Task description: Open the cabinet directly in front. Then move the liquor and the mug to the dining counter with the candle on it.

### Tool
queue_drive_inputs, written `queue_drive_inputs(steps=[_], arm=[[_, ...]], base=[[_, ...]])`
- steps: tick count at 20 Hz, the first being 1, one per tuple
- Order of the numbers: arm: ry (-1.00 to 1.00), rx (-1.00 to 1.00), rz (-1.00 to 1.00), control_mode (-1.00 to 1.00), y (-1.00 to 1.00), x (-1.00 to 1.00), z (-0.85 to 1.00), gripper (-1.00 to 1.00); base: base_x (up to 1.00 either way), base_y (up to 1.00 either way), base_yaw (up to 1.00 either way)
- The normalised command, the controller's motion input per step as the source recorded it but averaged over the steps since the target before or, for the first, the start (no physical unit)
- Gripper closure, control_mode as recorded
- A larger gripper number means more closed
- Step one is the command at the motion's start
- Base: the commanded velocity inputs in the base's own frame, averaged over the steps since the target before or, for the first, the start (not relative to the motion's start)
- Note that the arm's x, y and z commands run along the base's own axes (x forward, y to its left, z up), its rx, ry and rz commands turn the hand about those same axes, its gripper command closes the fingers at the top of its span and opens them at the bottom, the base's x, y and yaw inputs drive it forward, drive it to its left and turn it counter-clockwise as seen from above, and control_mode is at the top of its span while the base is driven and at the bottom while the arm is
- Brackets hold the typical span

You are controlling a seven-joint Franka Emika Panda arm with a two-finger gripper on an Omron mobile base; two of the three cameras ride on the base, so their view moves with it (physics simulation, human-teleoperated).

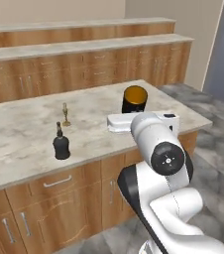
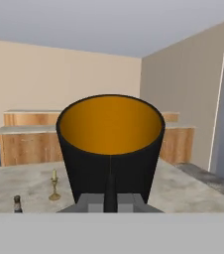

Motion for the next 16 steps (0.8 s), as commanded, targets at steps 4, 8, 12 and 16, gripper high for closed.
queue_drive_inputs(steps=[4,8,12,16], arm=[[0.00,0.00,0.00,1.00,0.00,0.00,0.00,1.00],[0.00,0.00,0.00,1.00,0.00,0.00,0.00,1.00],[0.00,0.00,0.00,1.00,0.00,0.00,0.00,1.00],[0.04,0.00,0.06,-1.00,0.11,0.12,0.00,1.00]], base=[[0.74,-0.93,0.40],[1.00,-0.34,0.27],[1.00,0.00,0.08],[0.57,0.23,0.07]])
